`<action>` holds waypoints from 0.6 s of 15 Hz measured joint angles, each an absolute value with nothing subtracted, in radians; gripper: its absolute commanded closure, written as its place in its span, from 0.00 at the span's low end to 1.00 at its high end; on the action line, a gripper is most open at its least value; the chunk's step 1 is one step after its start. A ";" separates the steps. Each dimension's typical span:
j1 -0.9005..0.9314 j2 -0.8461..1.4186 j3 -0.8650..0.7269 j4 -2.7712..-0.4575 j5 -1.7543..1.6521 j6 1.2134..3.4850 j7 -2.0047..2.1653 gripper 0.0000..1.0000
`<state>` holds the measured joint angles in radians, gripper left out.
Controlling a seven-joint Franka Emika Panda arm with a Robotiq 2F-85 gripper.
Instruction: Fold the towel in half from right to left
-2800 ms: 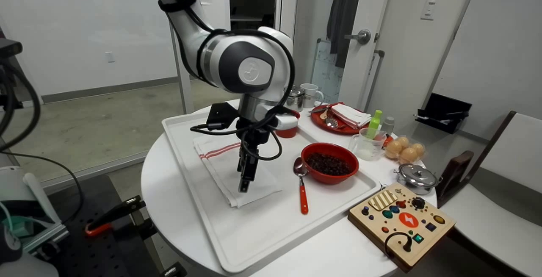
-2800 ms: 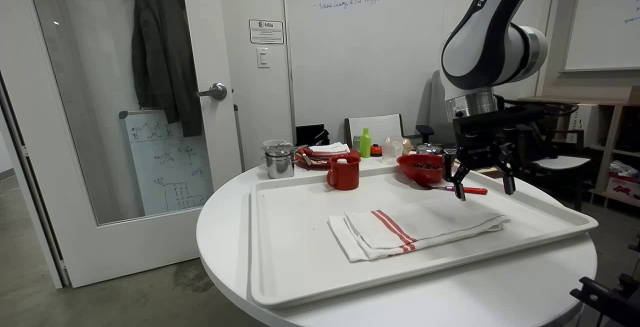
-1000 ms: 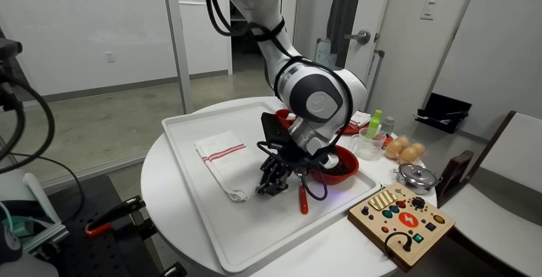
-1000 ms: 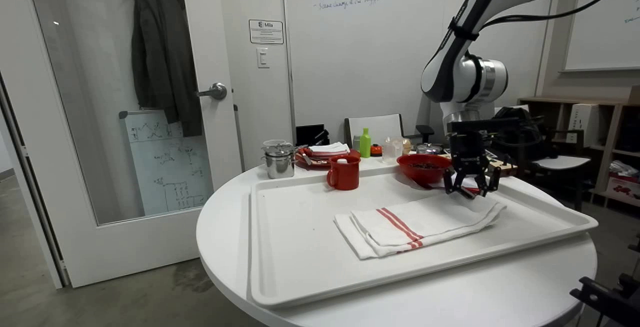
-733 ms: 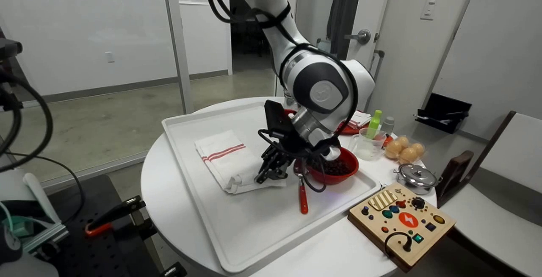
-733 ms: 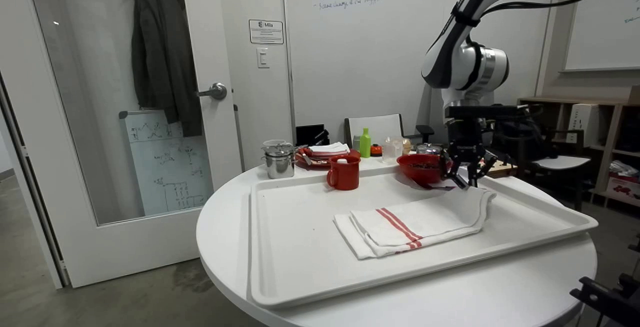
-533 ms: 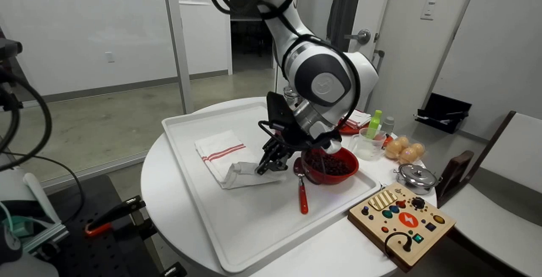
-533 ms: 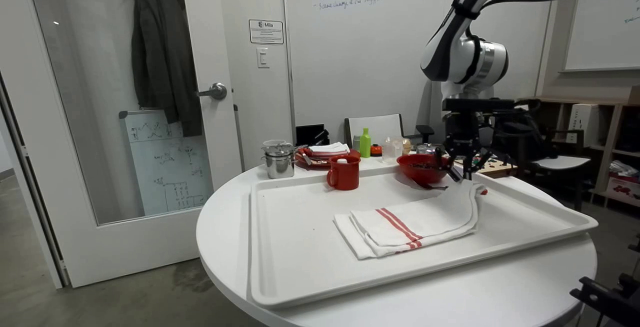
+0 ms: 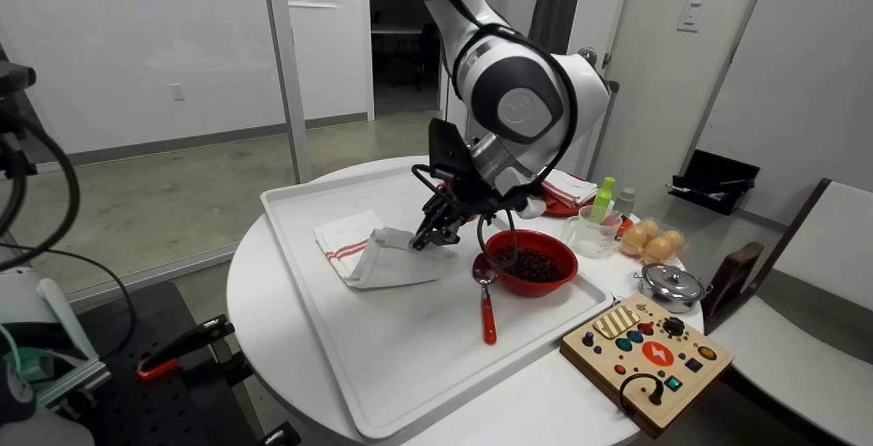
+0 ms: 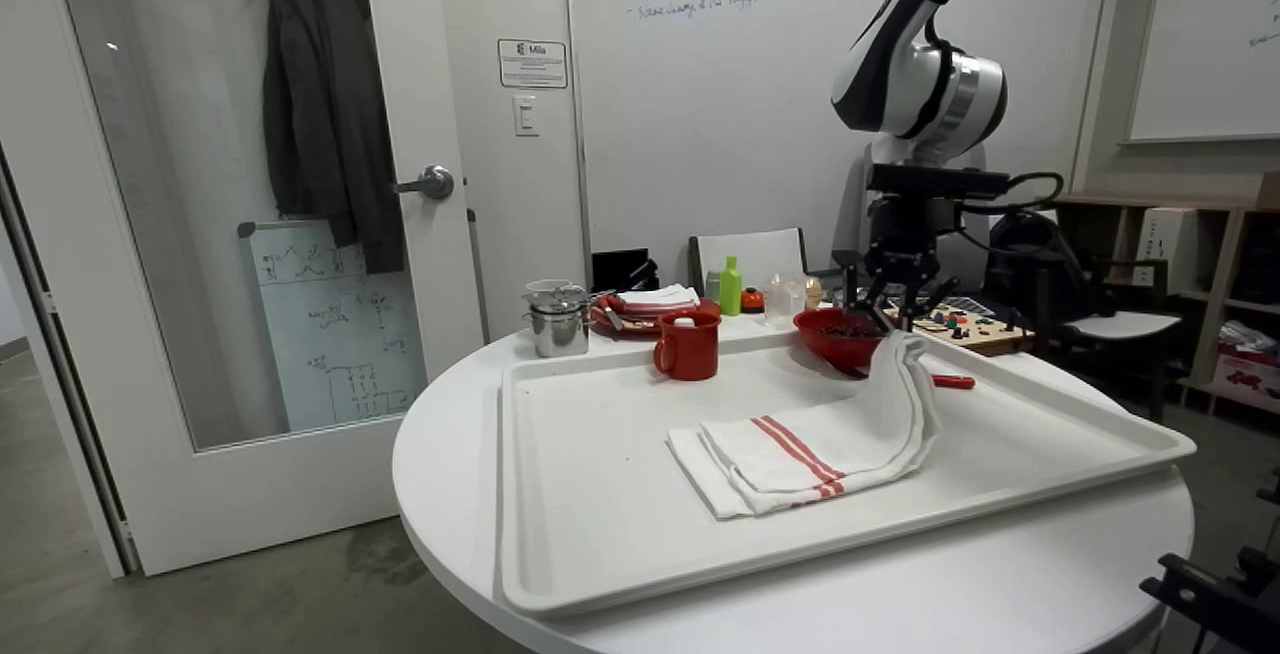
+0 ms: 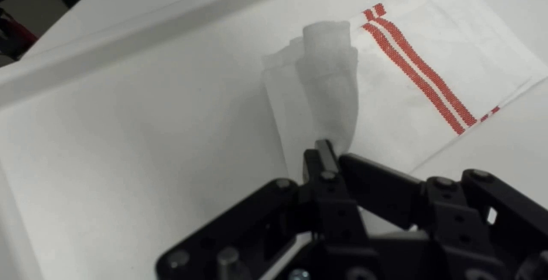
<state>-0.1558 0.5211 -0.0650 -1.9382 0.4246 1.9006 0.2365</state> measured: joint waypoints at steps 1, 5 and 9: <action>-0.151 0.516 -0.059 -1.938 0.425 1.899 0.237 0.91; -0.117 0.494 -0.032 -1.940 0.425 1.899 0.239 0.92; -0.063 0.451 -0.006 -1.965 0.426 1.899 0.251 0.91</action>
<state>-0.0634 0.4514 -0.0056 -1.9652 0.4256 1.8992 0.2512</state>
